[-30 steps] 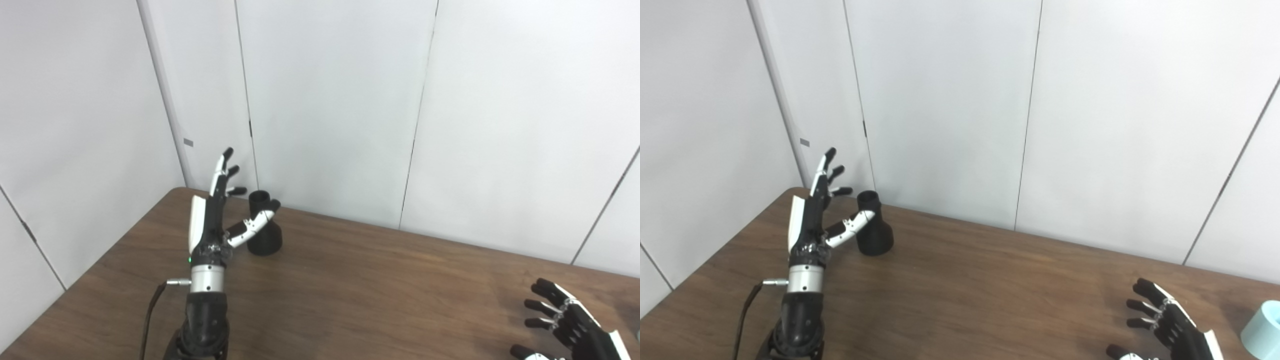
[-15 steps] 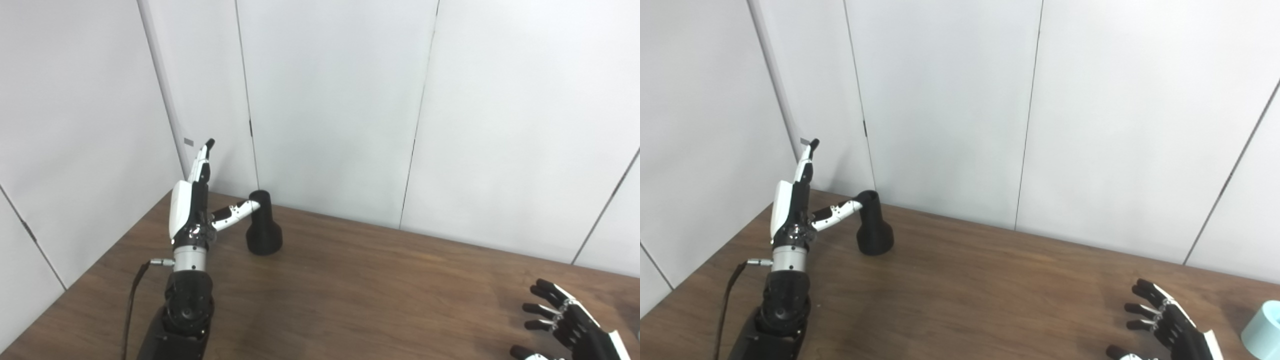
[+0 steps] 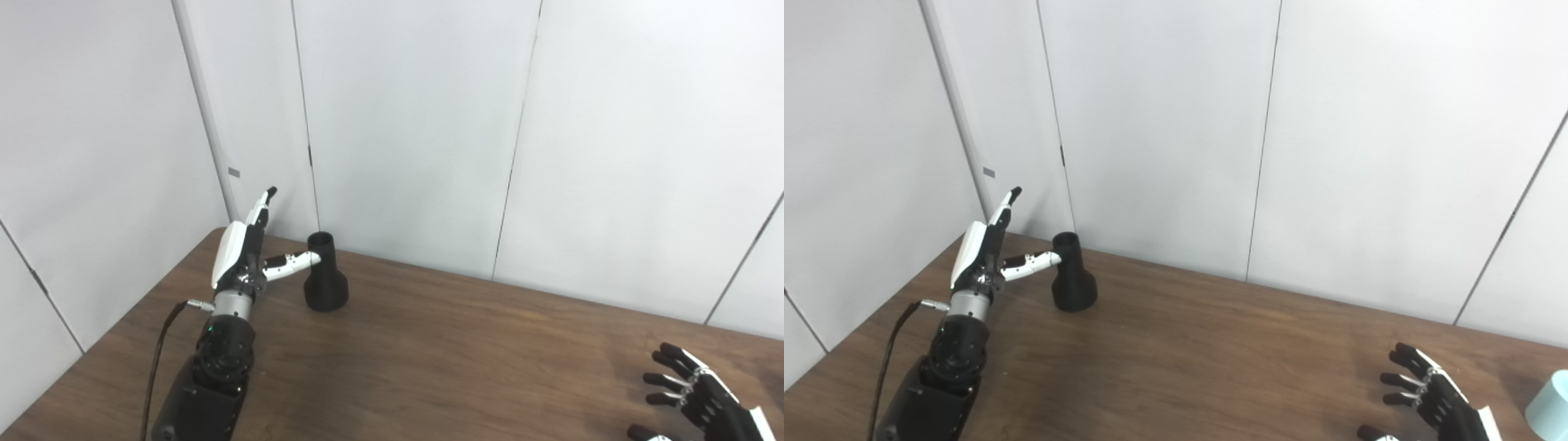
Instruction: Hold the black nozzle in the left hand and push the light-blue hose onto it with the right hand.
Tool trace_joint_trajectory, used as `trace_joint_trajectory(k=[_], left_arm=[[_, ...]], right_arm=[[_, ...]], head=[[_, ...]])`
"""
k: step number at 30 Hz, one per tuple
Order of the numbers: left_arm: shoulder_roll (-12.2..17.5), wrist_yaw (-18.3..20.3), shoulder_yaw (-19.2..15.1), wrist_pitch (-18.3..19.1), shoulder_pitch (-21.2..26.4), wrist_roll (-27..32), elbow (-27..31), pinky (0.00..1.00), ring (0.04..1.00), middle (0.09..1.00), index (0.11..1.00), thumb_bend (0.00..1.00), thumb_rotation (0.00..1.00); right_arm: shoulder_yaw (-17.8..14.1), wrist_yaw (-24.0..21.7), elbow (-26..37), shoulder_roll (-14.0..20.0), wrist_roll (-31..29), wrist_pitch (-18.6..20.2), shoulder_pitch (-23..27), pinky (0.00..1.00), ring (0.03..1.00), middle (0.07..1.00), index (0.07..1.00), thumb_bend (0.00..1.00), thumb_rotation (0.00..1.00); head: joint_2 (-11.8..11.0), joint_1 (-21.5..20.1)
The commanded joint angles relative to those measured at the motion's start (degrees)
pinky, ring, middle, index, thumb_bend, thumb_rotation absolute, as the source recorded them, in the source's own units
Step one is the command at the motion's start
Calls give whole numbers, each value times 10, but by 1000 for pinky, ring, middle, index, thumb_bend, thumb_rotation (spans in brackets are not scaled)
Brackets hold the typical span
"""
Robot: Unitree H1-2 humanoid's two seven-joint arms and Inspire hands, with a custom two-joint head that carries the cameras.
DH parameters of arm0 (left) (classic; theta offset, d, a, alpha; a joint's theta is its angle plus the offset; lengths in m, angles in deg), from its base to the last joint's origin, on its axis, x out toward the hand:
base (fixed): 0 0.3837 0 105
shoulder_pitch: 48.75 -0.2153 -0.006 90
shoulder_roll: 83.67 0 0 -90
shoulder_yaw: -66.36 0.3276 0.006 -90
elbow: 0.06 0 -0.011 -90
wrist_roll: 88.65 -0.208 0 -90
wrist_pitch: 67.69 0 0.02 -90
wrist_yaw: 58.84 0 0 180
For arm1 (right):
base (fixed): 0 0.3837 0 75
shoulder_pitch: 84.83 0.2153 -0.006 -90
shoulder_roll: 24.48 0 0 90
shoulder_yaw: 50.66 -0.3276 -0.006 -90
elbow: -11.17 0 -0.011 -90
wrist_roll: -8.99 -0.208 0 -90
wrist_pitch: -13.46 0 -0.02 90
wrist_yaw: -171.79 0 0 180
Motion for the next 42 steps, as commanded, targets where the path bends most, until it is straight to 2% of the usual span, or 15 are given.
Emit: trace_joint_trajectory(k=[1, 4, 6, 11, 17, 24, 29, 33, 38, 42], left_arm=[[22, -2, 4, -3, 33, -5, -1, 905, 1000, 1000, 1000, 1000, 429], [26, -10, 16, 1, 36, -22, -17, 815, 986, 1000, 1000, 1000, 448], [26, -15, 23, 5, 36, -32, -26, 787, 940, 986, 1000, 1000, 453], [24, -12, 36, 13, 35, -35, -52, 867, 989, 998, 1000, 1000, 425], [20, -20, 48, 5, 34, -37, -88, 859, 996, 1000, 1000, 1000, 428], [15, -34, 62, -12, 35, -37, -127, 798, 962, 993, 962, 1000, 416], [14, -32, 82, 0, 36, -49, -138, 745, 933, 976, 952, 1000, 436], [11, -37, 104, 5, 35, -65, -145, 789, 946, 954, 929, 1000, 428], [8, -33, 116, 13, 35, -66, -151, 787, 938, 930, 901, 1000, 421], [6, -34, 128, 12, 38, -70, -156, 720, 884, 900, 875, 983, 416]], right_arm=[[-3, 0, 6, 4, -6, -7, 0, 587, 720, 825, 829, 661, 0], [-3, 1, 7, 4, -5, -4, -1, 596, 724, 824, 830, 659, 0], [-3, 1, 5, 5, -4, -7, -1, 598, 729, 823, 831, 659, 0], [-4, 0, -2, 6, -5, -18, 1, 587, 721, 819, 830, 649, 0], [-4, 4, 11, 3, -2, -7, -2, 590, 710, 809, 824, 653, 0], [-4, 3, 22, 2, -4, 8, -5, 588, 713, 814, 819, 656, 0], [-4, 5, 30, 1, -1, 14, -6, 579, 699, 810, 818, 666, 0], [-4, 7, 41, -1, 1, 26, -10, 567, 698, 815, 824, 658, 0], [-3, 3, 52, -2, -5, 35, -13, 548, 695, 820, 830, 644, 0], [-4, 1, 54, -2, -9, 34, -14, 545, 699, 823, 832, 640, 0]], head=[[1, 0], [1, 0], [1, 0], [4, -1], [8, -5], [14, -8], [17, -10], [19, -11], [22, -13], [25, -14]])
